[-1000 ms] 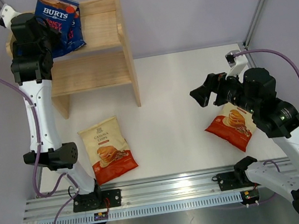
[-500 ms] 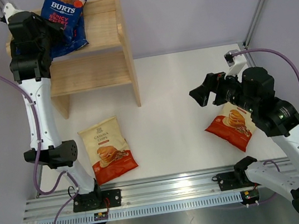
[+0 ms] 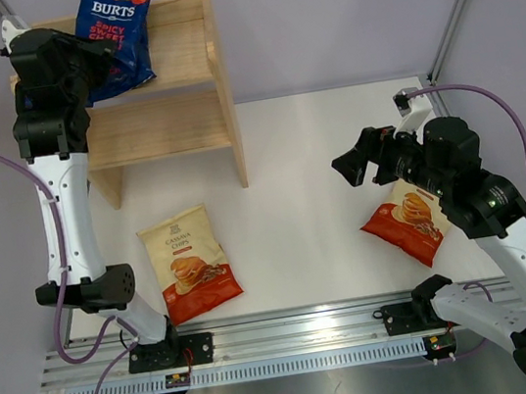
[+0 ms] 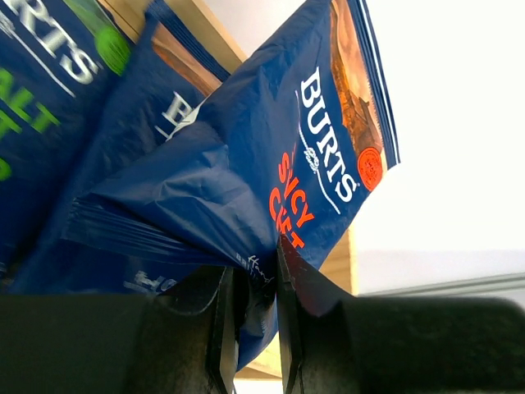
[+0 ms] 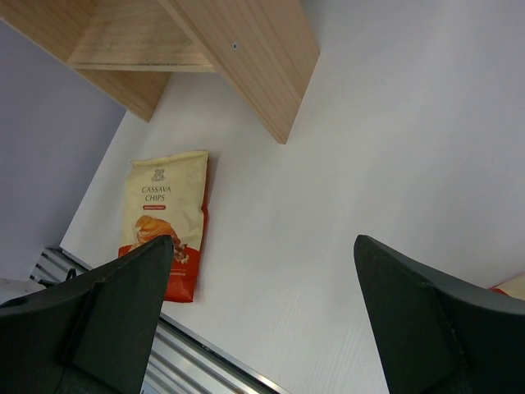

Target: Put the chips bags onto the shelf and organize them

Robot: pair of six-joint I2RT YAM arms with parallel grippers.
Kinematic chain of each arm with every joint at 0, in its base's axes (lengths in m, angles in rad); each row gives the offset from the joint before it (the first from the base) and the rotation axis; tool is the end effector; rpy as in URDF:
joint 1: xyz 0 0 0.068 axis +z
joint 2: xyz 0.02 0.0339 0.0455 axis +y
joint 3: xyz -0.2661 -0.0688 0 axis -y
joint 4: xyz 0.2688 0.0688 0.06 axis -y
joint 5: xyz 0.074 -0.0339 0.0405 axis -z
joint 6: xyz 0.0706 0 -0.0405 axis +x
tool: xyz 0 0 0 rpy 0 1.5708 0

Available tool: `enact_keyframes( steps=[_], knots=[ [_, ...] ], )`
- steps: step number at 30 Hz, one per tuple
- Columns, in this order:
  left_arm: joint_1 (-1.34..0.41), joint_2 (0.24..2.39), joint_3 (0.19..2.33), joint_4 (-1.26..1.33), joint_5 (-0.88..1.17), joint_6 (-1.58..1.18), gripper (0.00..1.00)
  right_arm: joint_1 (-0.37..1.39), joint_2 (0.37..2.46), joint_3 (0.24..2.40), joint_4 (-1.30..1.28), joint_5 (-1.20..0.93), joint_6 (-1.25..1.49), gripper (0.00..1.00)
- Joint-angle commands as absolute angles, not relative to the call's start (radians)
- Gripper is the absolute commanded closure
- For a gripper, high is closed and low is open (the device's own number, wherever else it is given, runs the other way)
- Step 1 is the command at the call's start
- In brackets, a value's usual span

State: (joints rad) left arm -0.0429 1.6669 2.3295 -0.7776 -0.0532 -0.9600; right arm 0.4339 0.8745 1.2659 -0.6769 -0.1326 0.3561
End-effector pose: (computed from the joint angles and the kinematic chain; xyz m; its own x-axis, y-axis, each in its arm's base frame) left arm 0.3639 -0.0119 0.5745 -0.0576 -0.8163 -0.5747 -0.0996 0.5775 -0.8103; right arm 0.1894 0.0980 0.4351 -0.4249 0.1840 -0.8863 -0.4094 0.8342 0.3694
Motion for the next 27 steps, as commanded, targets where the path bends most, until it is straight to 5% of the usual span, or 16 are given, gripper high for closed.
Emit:
enact_keyframes(
  steps=[1, 27],
  knots=[
    [-0.075, 1.632, 2.332, -0.773, -0.07, -1.026, 1.0, 0.439, 0.859, 1.287, -0.638, -0.138, 0.367, 0.01],
    [-0.368, 1.732, 2.382, -0.913, -0.529, -1.239, 0.94, 0.44, 0.772, 1.29, -0.71, -0.141, 0.328, 0.0]
  ],
)
